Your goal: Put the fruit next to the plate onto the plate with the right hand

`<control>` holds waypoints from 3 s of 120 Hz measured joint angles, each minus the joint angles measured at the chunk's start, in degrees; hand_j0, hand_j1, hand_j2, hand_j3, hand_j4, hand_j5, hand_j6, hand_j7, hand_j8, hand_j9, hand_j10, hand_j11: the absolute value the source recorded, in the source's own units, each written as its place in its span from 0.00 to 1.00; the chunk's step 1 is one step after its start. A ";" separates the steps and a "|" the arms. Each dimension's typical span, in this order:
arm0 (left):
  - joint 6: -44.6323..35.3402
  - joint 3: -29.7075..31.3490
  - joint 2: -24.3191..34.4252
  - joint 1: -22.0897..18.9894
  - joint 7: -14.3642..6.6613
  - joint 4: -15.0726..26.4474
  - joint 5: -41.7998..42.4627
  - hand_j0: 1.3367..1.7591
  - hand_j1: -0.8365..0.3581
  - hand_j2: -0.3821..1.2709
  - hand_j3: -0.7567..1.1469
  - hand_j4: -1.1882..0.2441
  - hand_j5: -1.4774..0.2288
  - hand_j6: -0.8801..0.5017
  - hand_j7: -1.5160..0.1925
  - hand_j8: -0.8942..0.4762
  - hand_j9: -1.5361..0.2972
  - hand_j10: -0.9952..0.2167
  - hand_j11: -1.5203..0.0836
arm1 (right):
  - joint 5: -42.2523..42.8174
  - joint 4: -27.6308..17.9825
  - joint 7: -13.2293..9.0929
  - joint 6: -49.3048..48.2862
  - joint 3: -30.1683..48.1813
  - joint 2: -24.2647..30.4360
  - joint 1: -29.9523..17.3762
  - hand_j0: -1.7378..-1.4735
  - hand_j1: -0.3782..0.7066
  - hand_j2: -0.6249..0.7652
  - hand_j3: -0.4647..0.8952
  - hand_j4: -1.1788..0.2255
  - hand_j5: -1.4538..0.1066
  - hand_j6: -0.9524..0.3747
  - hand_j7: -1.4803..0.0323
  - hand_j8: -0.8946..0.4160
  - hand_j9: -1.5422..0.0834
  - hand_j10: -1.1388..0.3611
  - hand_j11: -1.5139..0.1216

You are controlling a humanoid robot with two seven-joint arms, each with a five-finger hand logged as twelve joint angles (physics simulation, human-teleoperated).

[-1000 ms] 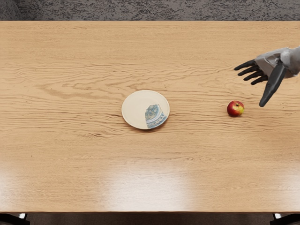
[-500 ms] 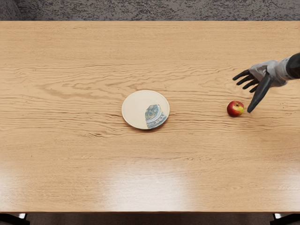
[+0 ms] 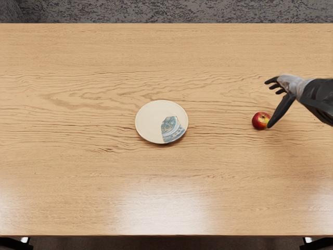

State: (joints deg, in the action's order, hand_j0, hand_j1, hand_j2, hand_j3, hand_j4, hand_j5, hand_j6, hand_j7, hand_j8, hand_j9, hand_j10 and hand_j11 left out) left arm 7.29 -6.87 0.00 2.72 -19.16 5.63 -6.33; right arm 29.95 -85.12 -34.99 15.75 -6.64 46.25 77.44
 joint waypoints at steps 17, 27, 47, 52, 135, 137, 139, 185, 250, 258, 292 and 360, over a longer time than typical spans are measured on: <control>0.00 0.00 0.00 0.00 0.00 0.00 -0.02 0.76 0.76 0.26 0.40 0.67 0.69 0.47 0.71 0.49 0.68 0.63 0.76 | 0.20 -0.49 -0.01 4.06 -2.14 -1.78 -0.26 0.30 0.24 0.42 0.34 0.70 0.77 0.57 0.81 0.53 0.79 0.63 0.77; 0.00 0.00 0.00 0.00 0.00 0.00 -0.01 0.76 0.76 0.26 0.40 0.67 0.69 0.47 0.71 0.49 0.68 0.63 0.76 | 0.74 -0.58 -0.01 6.83 -3.30 -3.38 -0.73 0.30 0.28 0.42 0.34 0.67 0.74 0.54 0.78 0.50 0.76 0.60 0.74; 0.00 0.00 0.00 0.00 0.00 0.00 -0.01 0.76 0.76 0.26 0.40 0.67 0.69 0.47 0.71 0.49 0.68 0.63 0.76 | 1.36 -0.60 -0.01 11.99 -5.47 -5.70 -1.40 0.30 0.32 0.41 0.34 0.65 0.71 0.51 0.75 0.48 0.74 0.58 0.71; 0.00 0.00 0.00 0.00 0.00 0.00 -0.01 0.76 0.76 0.26 0.40 0.67 0.69 0.47 0.71 0.49 0.68 0.63 0.76 | 1.52 -0.57 -0.01 13.28 -6.01 -6.16 -1.49 0.30 0.33 0.41 0.34 0.64 0.70 0.51 0.74 0.47 0.73 0.58 0.71; 0.00 0.00 0.00 0.00 0.00 0.00 0.00 0.76 0.76 0.26 0.40 0.67 0.69 0.47 0.71 0.49 0.68 0.63 0.76 | 2.68 0.94 -0.01 19.26 -9.84 -9.81 -3.69 0.30 0.35 0.41 0.34 0.63 0.68 0.49 0.72 0.46 0.71 0.56 0.69; 0.00 0.00 0.00 0.00 0.00 0.00 -0.01 0.76 0.76 0.26 0.40 0.67 0.69 0.47 0.71 0.49 0.68 0.63 0.76 | 2.69 0.98 -0.01 19.26 -9.84 -9.91 -3.75 0.30 0.35 0.41 0.34 0.63 0.68 0.49 0.72 0.46 0.71 0.56 0.69; 0.00 0.00 0.00 0.00 0.00 0.00 -0.01 0.76 0.76 0.26 0.40 0.67 0.69 0.47 0.71 0.49 0.68 0.63 0.76 | 2.69 1.03 -0.01 19.26 -9.86 -10.03 -3.79 0.30 0.35 0.41 0.34 0.63 0.68 0.49 0.72 0.46 0.71 0.56 0.69; 0.00 0.00 0.00 0.00 0.00 0.00 0.00 0.76 0.76 0.26 0.40 0.67 0.69 0.47 0.71 0.49 0.68 0.63 0.76 | 3.02 3.22 -0.01 19.27 -9.96 -11.12 -4.01 0.30 0.35 0.41 0.34 0.63 0.69 0.49 0.72 0.46 0.71 0.56 0.69; 0.00 0.00 0.00 0.00 0.00 0.00 -0.01 0.76 0.76 0.26 0.40 0.67 0.69 0.47 0.71 0.49 0.68 0.63 0.76 | 3.15 8.41 -0.01 19.27 -11.11 -13.50 -4.68 0.30 0.35 0.41 0.34 0.63 0.69 0.50 0.73 0.46 0.71 0.56 0.69; 0.00 0.00 0.00 0.00 0.00 0.00 0.00 0.76 0.76 0.26 0.40 0.67 0.69 0.47 0.71 0.49 0.68 0.63 0.76 | 3.15 9.46 -0.01 19.27 -11.11 -14.31 -4.90 0.30 0.35 0.41 0.34 0.63 0.69 0.50 0.73 0.46 0.71 0.56 0.69; 0.00 0.00 0.00 0.00 0.00 0.00 -0.01 0.76 0.76 0.26 0.40 0.67 0.69 0.47 0.71 0.49 0.68 0.63 0.76 | 3.15 11.16 -0.02 19.27 -11.04 -15.89 -5.91 0.30 0.41 0.40 0.34 0.59 0.64 0.45 0.68 0.43 0.68 0.53 0.65; 0.00 0.00 0.00 0.00 0.00 0.00 -0.01 0.76 0.76 0.26 0.40 0.67 0.69 0.47 0.71 0.49 0.68 0.63 0.76 | 3.14 11.20 -0.14 19.31 -10.94 -16.00 -5.97 0.29 0.53 0.47 0.53 0.40 0.43 0.33 0.45 0.44 0.66 0.50 0.68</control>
State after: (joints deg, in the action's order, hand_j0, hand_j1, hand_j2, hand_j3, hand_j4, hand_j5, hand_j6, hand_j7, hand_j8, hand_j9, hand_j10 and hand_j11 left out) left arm 7.29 -6.87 0.00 2.72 -19.16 5.63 -6.34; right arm 33.09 -73.93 -35.13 35.06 -17.59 30.24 71.47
